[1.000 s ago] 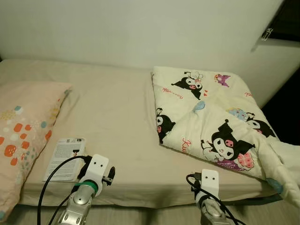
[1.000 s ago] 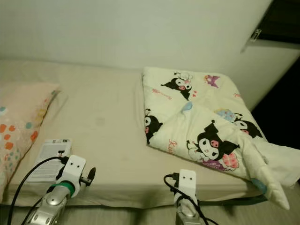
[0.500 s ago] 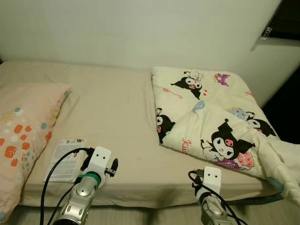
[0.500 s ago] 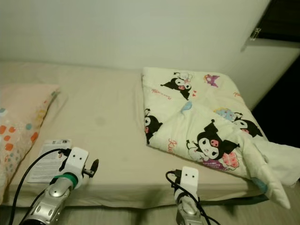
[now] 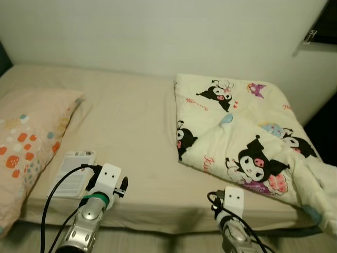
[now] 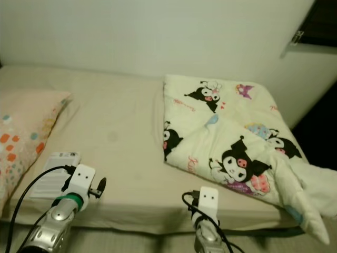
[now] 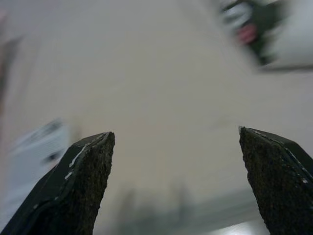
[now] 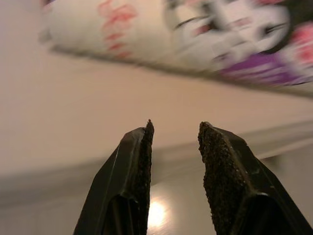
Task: Clean up the room
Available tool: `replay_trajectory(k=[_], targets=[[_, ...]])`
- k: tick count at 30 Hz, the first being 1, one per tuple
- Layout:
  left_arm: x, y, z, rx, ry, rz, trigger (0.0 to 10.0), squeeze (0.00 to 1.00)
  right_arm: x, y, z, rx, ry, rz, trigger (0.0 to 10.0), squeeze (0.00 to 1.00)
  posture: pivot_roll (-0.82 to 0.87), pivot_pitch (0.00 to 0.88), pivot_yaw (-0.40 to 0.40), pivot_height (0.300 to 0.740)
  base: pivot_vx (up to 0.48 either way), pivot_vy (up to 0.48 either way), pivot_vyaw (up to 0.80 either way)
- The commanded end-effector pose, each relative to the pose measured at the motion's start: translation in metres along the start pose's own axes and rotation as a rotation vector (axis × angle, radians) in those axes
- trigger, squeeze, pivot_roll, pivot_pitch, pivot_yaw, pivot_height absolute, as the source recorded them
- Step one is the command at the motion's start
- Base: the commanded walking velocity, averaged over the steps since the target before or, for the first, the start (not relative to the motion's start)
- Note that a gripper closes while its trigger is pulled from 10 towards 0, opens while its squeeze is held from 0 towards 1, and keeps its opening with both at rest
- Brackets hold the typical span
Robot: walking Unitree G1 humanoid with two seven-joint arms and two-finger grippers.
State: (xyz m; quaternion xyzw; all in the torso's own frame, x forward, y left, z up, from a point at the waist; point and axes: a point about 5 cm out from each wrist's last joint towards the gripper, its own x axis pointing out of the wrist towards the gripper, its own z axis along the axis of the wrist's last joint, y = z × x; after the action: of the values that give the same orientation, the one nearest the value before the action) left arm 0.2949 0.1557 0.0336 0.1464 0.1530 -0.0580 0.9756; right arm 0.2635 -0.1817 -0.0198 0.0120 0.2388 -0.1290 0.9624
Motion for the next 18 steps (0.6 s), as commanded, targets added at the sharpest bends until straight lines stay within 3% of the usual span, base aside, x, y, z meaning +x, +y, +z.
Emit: replay_trajectory(k=[1,18], targets=[[-0.0004,0.0022,-0.0031,0.007,0.014,0.004,10.0,0.00,-0.0009,-0.0004,-0.0021,0.007,0.003,-0.005,10.0,0.00,0.14,0.000,-0.007,0.740,0.000,-0.416,0.00],[-0.0002,0.0024,-0.0040,0.010,0.019,0.009,10.0,0.00,-0.0002,-0.0010,-0.0014,-0.004,0.004,-0.007,10.0,0.00,0.14,0.000,-0.014,0.740,0.000,-0.370,0.00]])
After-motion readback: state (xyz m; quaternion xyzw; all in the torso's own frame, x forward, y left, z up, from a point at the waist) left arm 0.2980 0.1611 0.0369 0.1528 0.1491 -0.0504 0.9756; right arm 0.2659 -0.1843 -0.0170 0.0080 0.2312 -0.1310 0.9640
